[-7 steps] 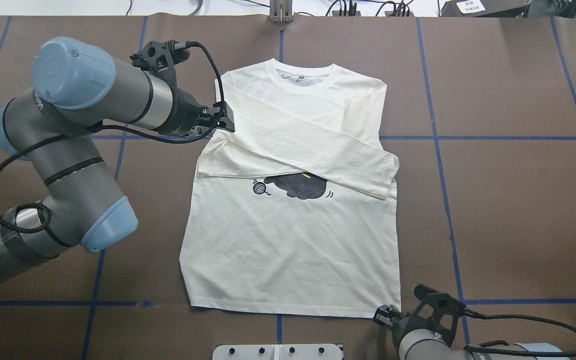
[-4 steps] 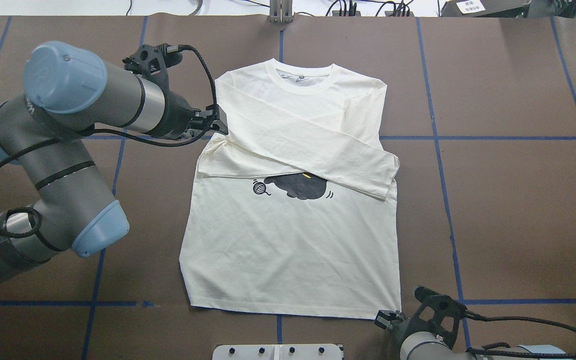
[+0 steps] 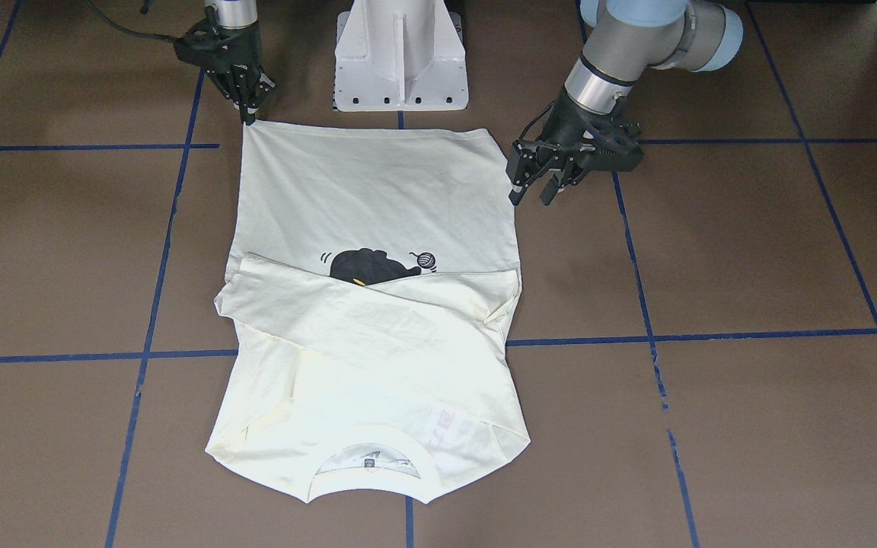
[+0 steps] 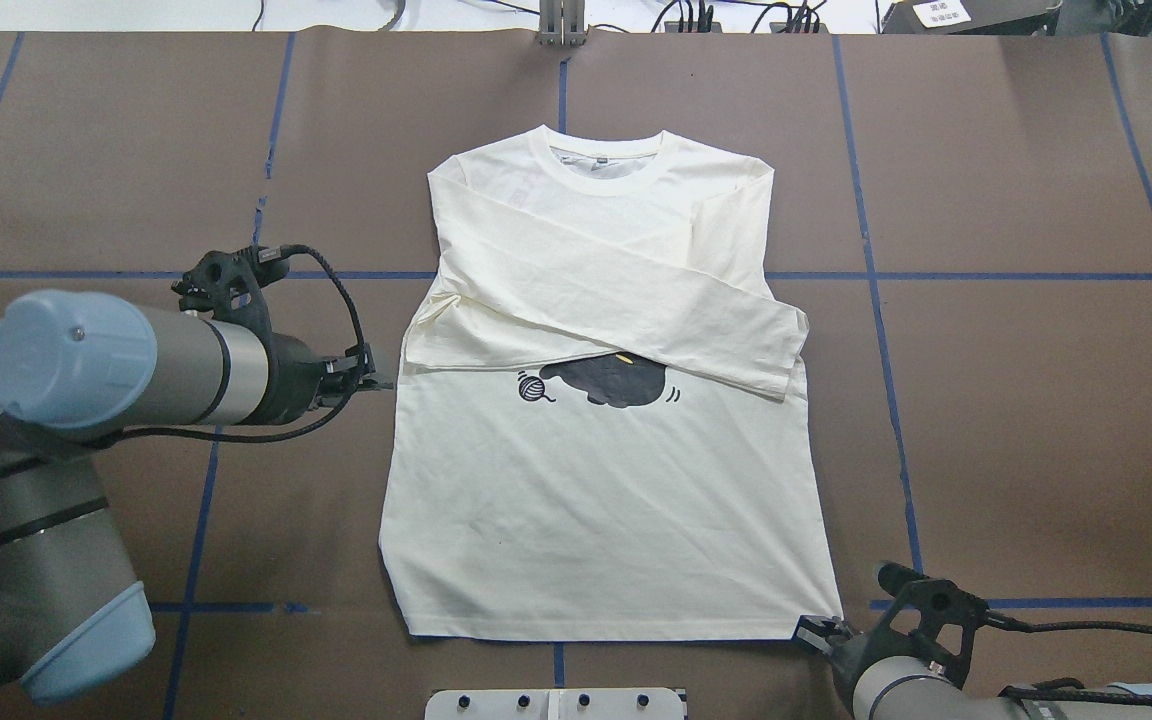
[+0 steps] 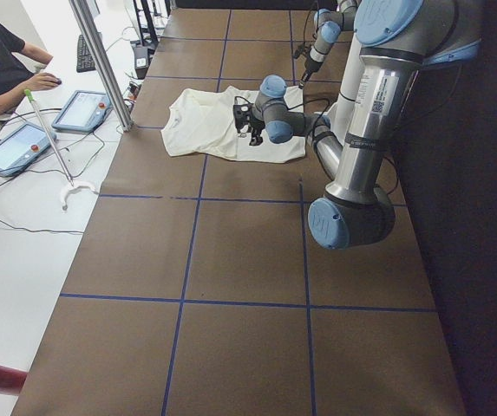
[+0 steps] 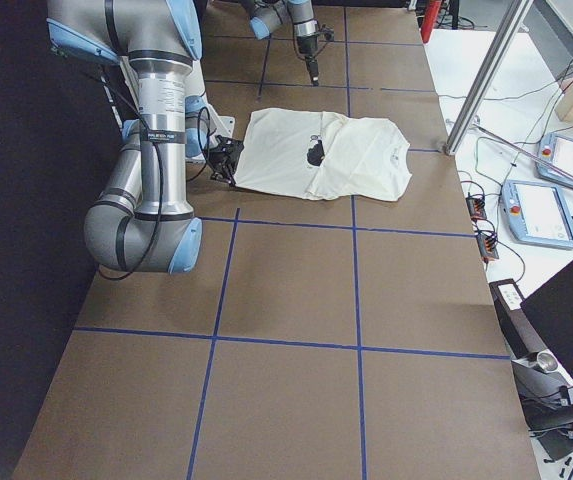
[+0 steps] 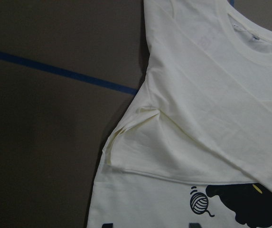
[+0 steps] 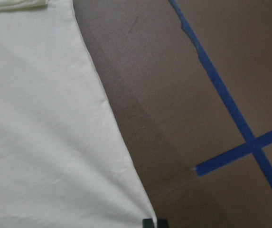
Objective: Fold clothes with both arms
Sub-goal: 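Grasp both hem corners nearest the robot with left and right grippers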
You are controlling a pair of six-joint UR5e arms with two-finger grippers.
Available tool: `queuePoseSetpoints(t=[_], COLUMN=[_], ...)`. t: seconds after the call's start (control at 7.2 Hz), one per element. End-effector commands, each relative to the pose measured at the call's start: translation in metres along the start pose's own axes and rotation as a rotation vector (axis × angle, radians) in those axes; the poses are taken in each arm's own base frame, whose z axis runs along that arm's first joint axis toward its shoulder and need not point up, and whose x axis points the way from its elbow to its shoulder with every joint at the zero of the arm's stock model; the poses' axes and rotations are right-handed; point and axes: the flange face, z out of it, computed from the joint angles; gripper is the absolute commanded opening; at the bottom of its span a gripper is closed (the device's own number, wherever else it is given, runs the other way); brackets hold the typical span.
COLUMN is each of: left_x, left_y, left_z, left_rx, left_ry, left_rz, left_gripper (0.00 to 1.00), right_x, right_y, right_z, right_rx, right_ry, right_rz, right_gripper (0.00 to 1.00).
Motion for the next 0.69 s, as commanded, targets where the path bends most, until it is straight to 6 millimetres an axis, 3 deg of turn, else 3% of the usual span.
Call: queuePoseSetpoints(t=[0.0, 0.14, 0.42, 0.56], left_x=[-0.011, -0.012, -0.012, -0.010], left_y=[0.038, 0.062, 0.140, 0.154], left_z=[0.009, 0.021, 0.045, 0.055], left_rx=[-0.027, -0.053, -0.172, -0.193], left_ry=[-0.023, -0.056, -0.106, -0.115], left_rz=[-0.016, -0.028, -0.024, -0.012], left_gripper=[0.62, 0.62, 0.60, 0.58], right_x=[0.009, 0.008, 0.008, 0.008], right_y=[-0.009, -0.007, -0.005, -0.005], right_z=[0.003, 0.004, 0.006, 0.006], right_rx=[0.011, 0.010, 0.008, 0.008], right_ry=[0.017, 0.017, 0.020, 0.019], right_rz=[-0.039, -0.040, -0.043, -0.043], right_gripper=[0.00, 0.00, 0.00, 0.00])
